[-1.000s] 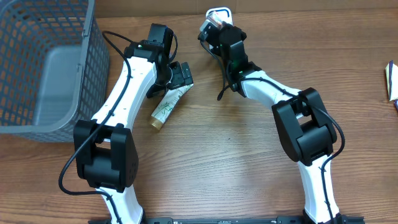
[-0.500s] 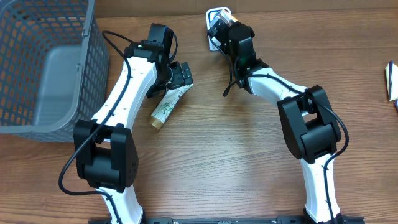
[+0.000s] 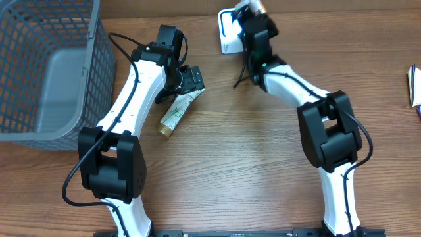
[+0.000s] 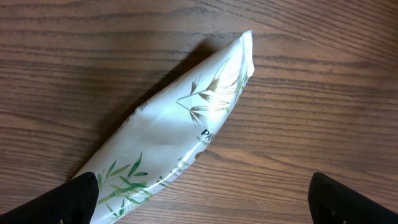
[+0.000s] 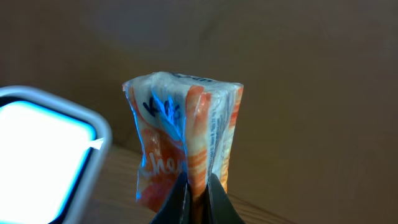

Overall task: Scan the item barcode
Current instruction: 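Hold the tissue pack up in front of the white scanner, then carry the tissue pack to the right table edge and release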

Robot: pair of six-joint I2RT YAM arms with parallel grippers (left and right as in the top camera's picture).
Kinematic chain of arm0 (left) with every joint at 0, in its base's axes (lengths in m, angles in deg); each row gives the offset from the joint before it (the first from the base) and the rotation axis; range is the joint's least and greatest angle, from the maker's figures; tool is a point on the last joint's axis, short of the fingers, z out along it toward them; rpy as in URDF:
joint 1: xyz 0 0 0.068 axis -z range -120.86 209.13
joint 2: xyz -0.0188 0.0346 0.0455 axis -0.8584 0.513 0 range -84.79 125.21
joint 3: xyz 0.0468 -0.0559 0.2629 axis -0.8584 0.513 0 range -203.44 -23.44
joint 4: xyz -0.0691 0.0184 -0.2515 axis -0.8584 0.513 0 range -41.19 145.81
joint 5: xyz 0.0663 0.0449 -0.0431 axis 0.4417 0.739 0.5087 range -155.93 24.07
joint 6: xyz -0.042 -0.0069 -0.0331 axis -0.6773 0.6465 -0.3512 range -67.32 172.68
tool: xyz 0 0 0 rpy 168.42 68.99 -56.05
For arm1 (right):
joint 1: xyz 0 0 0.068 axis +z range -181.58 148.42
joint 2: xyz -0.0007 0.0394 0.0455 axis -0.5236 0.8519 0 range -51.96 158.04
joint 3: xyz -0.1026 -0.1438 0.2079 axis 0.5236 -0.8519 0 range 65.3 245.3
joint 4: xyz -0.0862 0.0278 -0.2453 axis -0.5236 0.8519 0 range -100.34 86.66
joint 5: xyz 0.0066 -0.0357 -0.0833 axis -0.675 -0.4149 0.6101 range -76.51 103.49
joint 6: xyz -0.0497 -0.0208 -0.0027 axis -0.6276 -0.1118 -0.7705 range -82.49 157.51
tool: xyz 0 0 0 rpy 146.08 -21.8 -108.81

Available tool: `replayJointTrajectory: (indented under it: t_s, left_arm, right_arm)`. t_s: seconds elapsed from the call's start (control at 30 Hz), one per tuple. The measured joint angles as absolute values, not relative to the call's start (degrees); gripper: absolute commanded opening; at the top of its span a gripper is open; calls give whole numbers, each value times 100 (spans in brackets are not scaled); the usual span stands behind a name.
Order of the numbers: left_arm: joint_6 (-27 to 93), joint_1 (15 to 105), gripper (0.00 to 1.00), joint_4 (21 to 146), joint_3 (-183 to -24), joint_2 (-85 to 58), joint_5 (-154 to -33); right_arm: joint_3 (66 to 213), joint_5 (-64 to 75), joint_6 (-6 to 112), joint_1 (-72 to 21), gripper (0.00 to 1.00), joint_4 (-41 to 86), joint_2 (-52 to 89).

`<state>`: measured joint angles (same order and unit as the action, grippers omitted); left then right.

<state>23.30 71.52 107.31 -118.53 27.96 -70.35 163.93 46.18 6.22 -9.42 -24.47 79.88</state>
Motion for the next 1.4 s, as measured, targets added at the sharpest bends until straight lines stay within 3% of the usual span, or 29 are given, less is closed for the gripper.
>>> replayJointTrajectory:
  t_s: [0.17,0.43,0.57,0.73,0.77,0.83,0.87,0.93,0.97,1.27,1.4]
  left_arm:
    - [2330,7152,100,10735,-11853,2796,-7038]
    - [2330,7152,100,10737,-11853,2796,-7038]
    - [2330,7152,100,10735,-11853,2796,-7038]
    - [2330,7152,100,10733,-11853,2796,-7038]
    - [2330,7152,100,10733,-11853,2796,-7035]
    - [2330,7152,100,10733,-11853,2796,-7038]
    - [2330,7152,100,10733,-11853,2796,-7035]
    - [2330,7152,100,10733,-11853,2796,-7038]
    - [2330,7152,100,10735,-11853,2796,-7038]
    - [2330,7152,100,10735,-11853,2796,-7038]
    - [2330,7152,100,10733,-11855,2796,-7035]
  right_arm:
    - [16657,4789,2206,-1655,4,-432,7520]
    - [16778,3827,5404,-4341,4,2608,6683]
    - [16773,3029,6523,-5790,4,3437,6683]
    - [16773,2304,7011,-6920,5,3662,6683]
    - [16773,2225,7056,-7064,15,3675,6683]
    - [16773,2120,7109,-7292,48,3662,6683]
    - [16773,2100,7144,-7338,81,3618,6683]
    - [16773,2035,7166,-7456,97,3520,6683]
    - [16773,1993,7168,-7469,100,3511,6683]
    - [16773,481,6554,-7456,99,3465,6683]
    - [16773,487,6670,-7447,82,3839,6683]
